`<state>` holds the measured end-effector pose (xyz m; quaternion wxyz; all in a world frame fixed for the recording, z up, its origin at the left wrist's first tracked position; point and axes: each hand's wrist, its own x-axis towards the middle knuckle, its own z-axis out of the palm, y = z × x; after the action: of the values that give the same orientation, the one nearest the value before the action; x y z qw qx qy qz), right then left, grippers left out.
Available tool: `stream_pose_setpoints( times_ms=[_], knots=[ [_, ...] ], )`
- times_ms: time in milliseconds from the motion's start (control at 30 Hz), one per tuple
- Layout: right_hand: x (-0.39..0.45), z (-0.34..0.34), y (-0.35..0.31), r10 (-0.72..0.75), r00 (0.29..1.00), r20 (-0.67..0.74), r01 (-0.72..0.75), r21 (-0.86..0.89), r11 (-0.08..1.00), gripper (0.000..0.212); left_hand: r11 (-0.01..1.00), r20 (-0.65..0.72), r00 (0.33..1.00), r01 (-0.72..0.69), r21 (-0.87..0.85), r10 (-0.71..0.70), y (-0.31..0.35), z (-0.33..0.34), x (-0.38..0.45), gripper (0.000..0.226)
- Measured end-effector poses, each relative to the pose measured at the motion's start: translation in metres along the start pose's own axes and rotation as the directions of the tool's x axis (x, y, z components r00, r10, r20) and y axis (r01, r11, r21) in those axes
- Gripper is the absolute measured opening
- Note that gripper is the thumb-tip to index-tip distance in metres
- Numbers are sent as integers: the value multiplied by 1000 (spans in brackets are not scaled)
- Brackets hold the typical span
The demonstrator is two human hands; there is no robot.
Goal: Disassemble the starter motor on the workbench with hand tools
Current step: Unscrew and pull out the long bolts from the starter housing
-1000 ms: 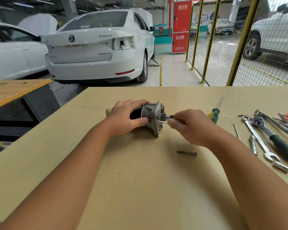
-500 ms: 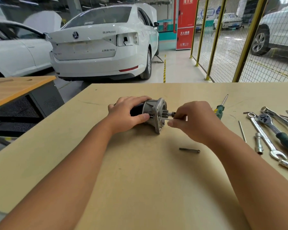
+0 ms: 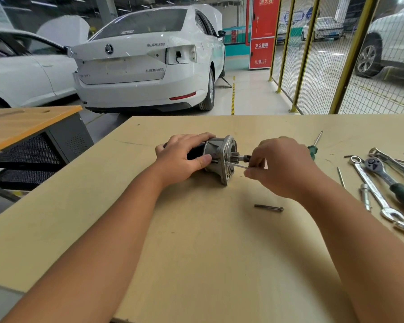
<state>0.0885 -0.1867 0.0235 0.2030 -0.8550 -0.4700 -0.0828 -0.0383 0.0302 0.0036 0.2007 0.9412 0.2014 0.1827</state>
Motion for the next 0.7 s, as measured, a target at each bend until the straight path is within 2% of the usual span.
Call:
stream_pose_setpoints(
  times_ms=[200,367,500,700],
  knots=[
    [5,8,3,10,1000,28,-14,145,989,18,1000,-11,1000,1,-31,-1,-2,-1,0,58],
    [4,7,6,-10,1000,-11,13,285,958,21,999,19,1000,-3,-35,3,-4,-3,0,57],
    [7,7,7,-14,999,32,7,194,981,26,999,53,999,-1,-35,3,-3,-8,0,55],
    [5,4,2,-28,999,-40,33,129,991,4,1000,126,992,-7,-21,10,-3,-16,-1,56]
  ],
)
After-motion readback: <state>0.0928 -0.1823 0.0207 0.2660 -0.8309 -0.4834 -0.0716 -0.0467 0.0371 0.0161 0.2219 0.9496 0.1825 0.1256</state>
